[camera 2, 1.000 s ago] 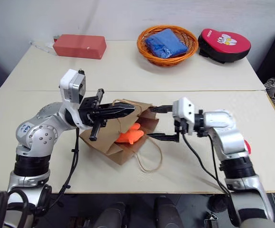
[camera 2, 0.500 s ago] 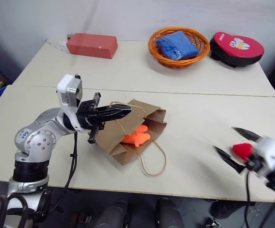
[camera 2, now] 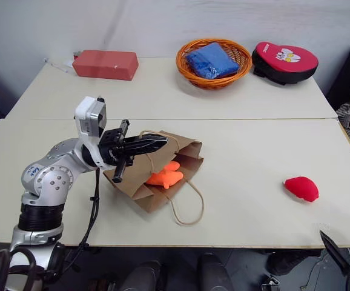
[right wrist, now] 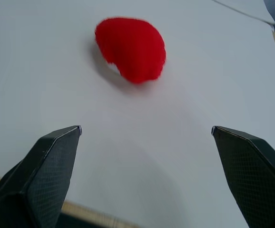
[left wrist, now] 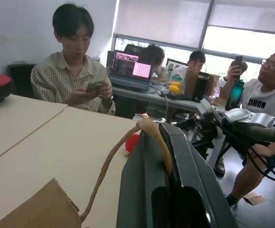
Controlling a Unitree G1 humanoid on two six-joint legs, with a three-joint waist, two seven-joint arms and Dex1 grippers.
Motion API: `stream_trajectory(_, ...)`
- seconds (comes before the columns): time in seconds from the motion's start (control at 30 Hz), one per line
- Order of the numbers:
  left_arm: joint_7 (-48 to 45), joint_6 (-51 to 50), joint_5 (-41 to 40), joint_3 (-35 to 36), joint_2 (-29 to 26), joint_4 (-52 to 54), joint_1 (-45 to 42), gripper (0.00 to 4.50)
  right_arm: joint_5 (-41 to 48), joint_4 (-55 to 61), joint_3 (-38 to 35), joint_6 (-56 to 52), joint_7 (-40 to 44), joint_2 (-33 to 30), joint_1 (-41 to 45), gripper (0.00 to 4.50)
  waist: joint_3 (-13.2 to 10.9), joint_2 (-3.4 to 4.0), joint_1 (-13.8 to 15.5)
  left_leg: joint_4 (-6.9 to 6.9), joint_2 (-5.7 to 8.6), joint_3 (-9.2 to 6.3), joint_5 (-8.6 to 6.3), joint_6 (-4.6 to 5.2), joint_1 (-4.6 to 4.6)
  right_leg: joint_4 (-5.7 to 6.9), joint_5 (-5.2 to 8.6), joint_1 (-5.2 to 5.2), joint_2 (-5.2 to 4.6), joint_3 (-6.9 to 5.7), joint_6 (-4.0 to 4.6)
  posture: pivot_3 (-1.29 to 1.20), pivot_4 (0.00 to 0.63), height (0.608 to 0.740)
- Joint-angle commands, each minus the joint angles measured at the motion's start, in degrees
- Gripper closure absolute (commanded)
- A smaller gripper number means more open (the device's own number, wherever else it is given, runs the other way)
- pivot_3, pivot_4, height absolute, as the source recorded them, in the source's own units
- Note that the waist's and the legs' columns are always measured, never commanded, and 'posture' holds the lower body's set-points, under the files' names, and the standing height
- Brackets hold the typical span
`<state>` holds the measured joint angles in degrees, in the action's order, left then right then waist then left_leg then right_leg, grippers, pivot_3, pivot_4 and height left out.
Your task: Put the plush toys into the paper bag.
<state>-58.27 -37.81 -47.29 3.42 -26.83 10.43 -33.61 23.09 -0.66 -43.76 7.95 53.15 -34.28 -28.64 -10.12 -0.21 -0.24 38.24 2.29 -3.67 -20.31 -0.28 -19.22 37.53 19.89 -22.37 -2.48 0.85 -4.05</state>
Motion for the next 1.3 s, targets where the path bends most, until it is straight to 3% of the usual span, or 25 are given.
stream_trajectory(0.03, 0.4, 1.0, 0.0, 0.6, -0.1, 1.6, -1.0, 4.50, -0.2, -3.8, 2.1, -2.8, 0.8, -5.9, 4.6, 0.03, 0.0, 0.00, 0.2, 0.00, 0.00, 0.00, 0.01, 0.00, -0.01, 0.00, 0.00, -0.01, 0.00, -0.01, 0.00, 0.00, 0.150, 0.740)
stream_trajectory(0.23, 1.0, 0.3, -0.5, 0.3, -0.3, 3.3, 0.2, 4.50, -5.2, -19.8, 10.1, 0.1, 2.5, -12.4, 17.3, 0.03, 0.0, -0.03, 0.8, 0.00, 0.00, -0.02, 0.02, 0.02, -0.09, -0.06, 0.00, -0.04, 0.00, -0.05, 0.00, 0.00, 0.150, 0.740)
stream_trajectory(0.27, 1.0, 0.2, -0.6, 0.2, -0.4, 3.6, 0.3, 4.50, -5.6, -21.6, 11.3, 0.7, 3.1, -13.0, 19.0, 0.20, 0.0, -0.03, 0.9, 0.01, -0.02, -0.02, 0.02, 0.01, -0.09, -0.07, 0.00, -0.05, 0.01, -0.06, 0.00, 0.00, 0.150, 0.740)
stream_trajectory(0.33, 1.1, 0.0, -0.7, 0.2, -0.5, 3.9, 0.4, 4.50, -6.7, -25.3, 13.8, 0.5, 3.7, -14.4, 22.6, 0.66, 0.0, -0.03, 0.9, 0.01, -0.02, -0.02, 0.02, 0.01, -0.14, -0.08, 0.00, -0.09, 0.01, -0.06, 0.00, 0.00, 0.150, 0.740)
stream_trajectory(0.47, 1.2, -0.3, -0.8, 0.2, -0.7, 4.2, 0.4, 4.50, -7.3, -29.7, 16.8, 2.1, 5.3, -15.8, 28.0, 2.02, 0.0, -0.03, 0.5, 0.14, -0.02, 0.00, 0.02, 0.02, -0.15, -0.06, -0.01, -0.06, 0.00, -0.05, -0.02, 0.00, 0.150, 0.740)
stream_trajectory(0.67, 1.2, -0.4, -0.7, 0.4, -0.9, 4.3, 0.6, 4.50, -5.2, -28.3, 17.9, 1.8, 8.8, -15.9, 31.0, 4.26, 0.0, -0.03, 0.3, 0.07, -0.05, 0.00, 0.03, 0.00, -0.14, -0.06, -0.01, -0.08, 0.03, -0.06, -0.02, 0.00, 0.150, 0.740)
stream_trajectory(0.7, 1.2, -0.4, -0.7, 0.4, -1.0, 4.3, 0.6, 4.50, -4.5, -27.0, 17.7, 1.2, 9.4, -15.8, 30.5, 4.45, 0.0, -0.03, 0.3, 0.07, -0.05, 0.00, 0.03, 0.00, -0.15, -0.07, -0.01, -0.08, 0.02, -0.07, -0.02, 0.00, 0.150, 0.740)
stream_trajectory(1.03, 0.2, 0.2, -0.1, 0.3, -1.3, 2.9, -0.2, 4.50, -2.3, -16.8, 14.7, -4.5, 7.5, -17.0, 23.1, 4.45, 0.0, -0.03, 0.4, 0.07, -0.05, -0.03, 0.03, 0.00, -0.18, -0.09, -0.01, -0.08, 0.01, -0.09, -0.02, 0.00, 0.150, 0.740)
stream_trajectory(1.13, 0.0, 0.4, 0.1, 0.4, -1.5, 2.6, -0.4, 4.50, -0.9, -13.2, 12.9, -8.5, 7.2, -17.8, 20.8, 3.92, 0.0, -0.02, 0.4, 0.06, -0.05, -0.03, 0.03, 0.00, -0.19, -0.09, -0.01, -0.09, 0.01, -0.09, -0.02, 0.00, 0.150, 0.740)
stream_trajectory(1.3, -0.5, 0.7, 0.5, 0.5, -1.7, 2.0, -0.6, 4.50, 7.0, -0.3, 9.8, -20.2, 4.7, -16.8, 19.9, 2.18, 0.0, -0.02, 0.1, 0.02, -0.07, -0.04, 0.03, -0.02, -0.18, -0.09, -0.01, -0.08, 0.03, -0.09, -0.02, 0.00, 0.150, 0.740)
